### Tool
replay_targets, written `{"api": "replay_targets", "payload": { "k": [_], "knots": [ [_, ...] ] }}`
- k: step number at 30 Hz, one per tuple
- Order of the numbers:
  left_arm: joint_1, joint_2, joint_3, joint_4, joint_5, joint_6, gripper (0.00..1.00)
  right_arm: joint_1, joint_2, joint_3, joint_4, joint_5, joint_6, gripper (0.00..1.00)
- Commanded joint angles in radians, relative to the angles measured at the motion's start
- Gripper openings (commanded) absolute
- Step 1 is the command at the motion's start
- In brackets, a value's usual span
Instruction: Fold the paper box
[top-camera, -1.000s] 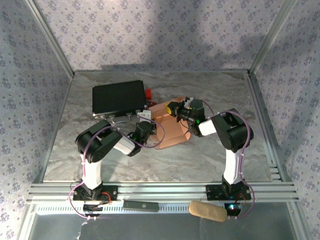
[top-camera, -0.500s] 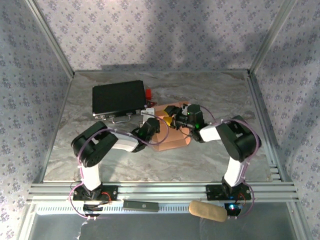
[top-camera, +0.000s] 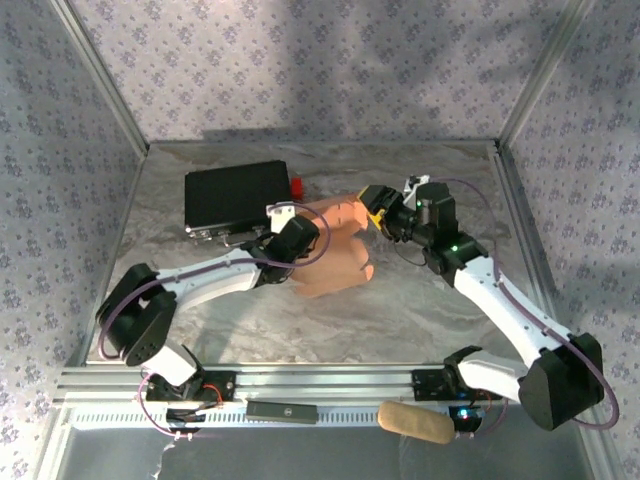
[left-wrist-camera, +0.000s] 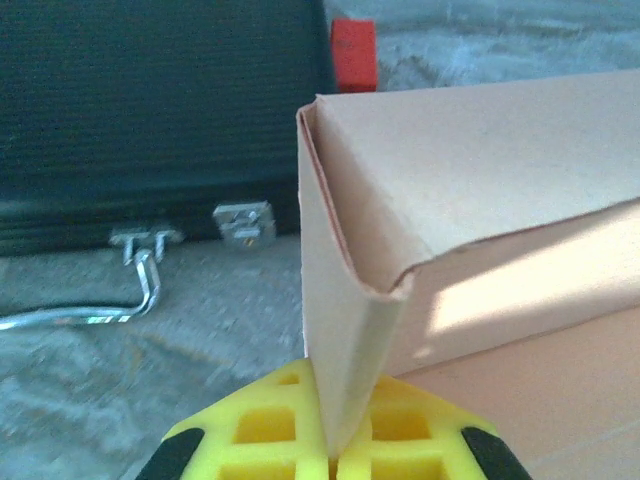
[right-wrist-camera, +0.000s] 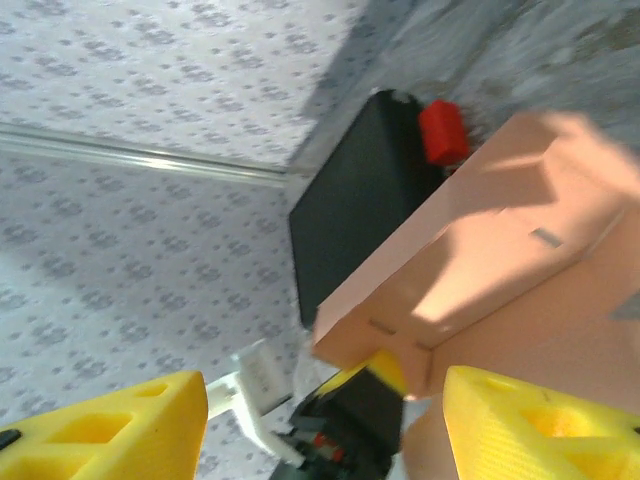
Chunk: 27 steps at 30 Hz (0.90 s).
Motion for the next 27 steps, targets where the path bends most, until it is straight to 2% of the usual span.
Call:
{"api": "replay_targets", "payload": {
  "k": [1,7,16,27],
  "knots": [
    [0.008,-0.044,0.052,-0.228,0.073,-0.01,0.0,-0.006,0.041,0.136,-0.339,0.036,-0.187,0.64],
    [0.007,-0.092,0.04,-0.294,0.115,-0.021,0.0,0.044,0.194,0.266,-0.406,0.063,-0.196,0.62],
    [-0.011,-0.127,0.034,-0.267,0.117,-0.017,0.0,0.068,0.353,0.256,-0.271,0.037,-0.154,0.62],
    [-0.05,-0.131,0.04,-0.249,0.088,-0.005,0.0,0.059,0.452,0.258,-0.23,-0.002,-0.161,0.6]
  ]
}}
